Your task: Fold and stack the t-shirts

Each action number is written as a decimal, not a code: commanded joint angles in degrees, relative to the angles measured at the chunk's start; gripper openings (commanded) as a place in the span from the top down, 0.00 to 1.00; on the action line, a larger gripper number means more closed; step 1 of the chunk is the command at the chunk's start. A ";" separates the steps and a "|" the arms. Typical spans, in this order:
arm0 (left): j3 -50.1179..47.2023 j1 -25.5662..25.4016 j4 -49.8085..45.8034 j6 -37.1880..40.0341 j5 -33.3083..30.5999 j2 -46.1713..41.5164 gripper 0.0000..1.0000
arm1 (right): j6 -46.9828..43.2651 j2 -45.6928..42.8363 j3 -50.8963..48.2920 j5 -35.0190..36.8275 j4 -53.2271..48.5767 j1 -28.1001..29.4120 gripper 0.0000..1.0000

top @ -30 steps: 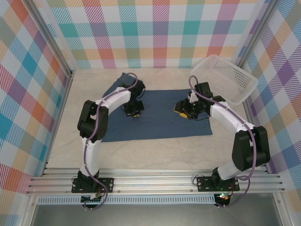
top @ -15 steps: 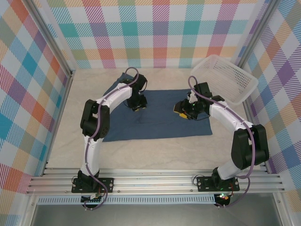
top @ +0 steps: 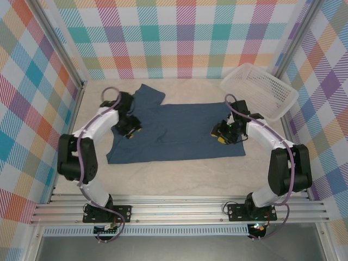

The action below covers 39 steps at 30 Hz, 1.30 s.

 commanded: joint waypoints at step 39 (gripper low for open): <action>-15.08 12.33 7.79 -6.62 -8.20 -15.00 0.57 | 1.32 1.06 6.57 21.92 -8.66 8.15 0.50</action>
